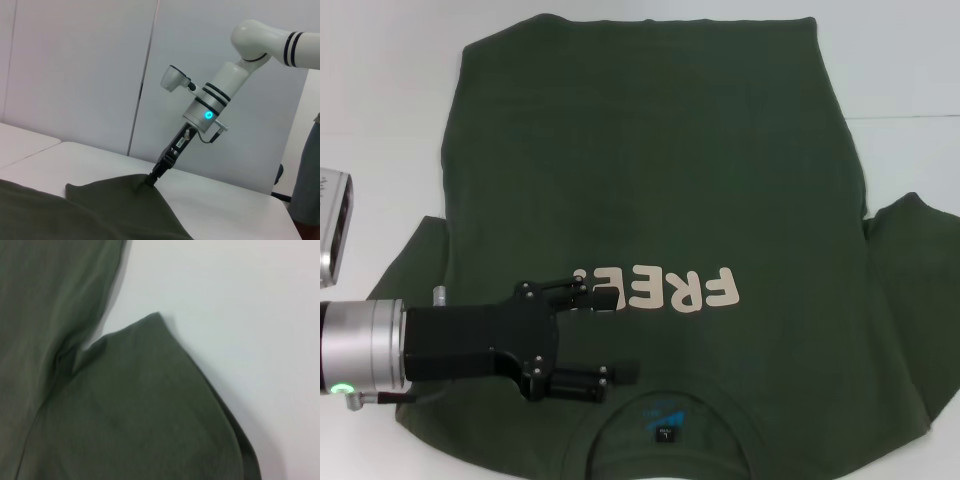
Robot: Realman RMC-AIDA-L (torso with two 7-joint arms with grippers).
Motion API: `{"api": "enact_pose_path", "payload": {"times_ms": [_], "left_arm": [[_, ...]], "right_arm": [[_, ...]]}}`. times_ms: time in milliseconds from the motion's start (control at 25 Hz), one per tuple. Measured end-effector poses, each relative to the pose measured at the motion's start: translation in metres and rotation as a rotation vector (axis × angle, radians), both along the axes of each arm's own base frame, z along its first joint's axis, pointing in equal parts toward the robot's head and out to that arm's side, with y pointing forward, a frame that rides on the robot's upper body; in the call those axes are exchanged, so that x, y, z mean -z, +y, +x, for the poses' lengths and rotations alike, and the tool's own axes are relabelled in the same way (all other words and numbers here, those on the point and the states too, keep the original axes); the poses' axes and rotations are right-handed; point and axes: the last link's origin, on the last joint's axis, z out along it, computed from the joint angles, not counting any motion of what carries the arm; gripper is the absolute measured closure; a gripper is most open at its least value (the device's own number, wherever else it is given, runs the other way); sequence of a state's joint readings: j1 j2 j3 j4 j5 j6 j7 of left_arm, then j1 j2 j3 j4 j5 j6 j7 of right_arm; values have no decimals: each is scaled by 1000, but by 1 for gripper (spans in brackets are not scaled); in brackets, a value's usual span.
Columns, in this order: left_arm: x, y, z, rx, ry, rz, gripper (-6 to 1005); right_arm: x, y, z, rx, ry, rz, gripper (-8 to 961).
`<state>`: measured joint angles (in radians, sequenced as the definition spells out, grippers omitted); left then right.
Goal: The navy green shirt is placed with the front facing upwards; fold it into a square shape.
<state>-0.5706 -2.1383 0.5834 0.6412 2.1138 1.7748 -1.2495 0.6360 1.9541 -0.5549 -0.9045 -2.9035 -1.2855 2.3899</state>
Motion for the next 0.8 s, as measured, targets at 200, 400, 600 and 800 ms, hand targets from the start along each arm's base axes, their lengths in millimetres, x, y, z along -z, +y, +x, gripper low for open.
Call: {"api": "enact_pose_path", "payload": {"times_ms": [200,400,600,800], "left_arm": [[0,0,0,-1,0,0,113],[0,1,1,2,0,0,114],[2,2,3,0,-3,1,114],[3,1,3,-1,-5,0,115]], "right_arm": [[-2,5,-2,-15,-13,17,931],[-4,7,-3,-24,-21,31,932],[-6,12,-18,-72,8,23,930],[7,21,-55,-168,110,-32,928]]}}
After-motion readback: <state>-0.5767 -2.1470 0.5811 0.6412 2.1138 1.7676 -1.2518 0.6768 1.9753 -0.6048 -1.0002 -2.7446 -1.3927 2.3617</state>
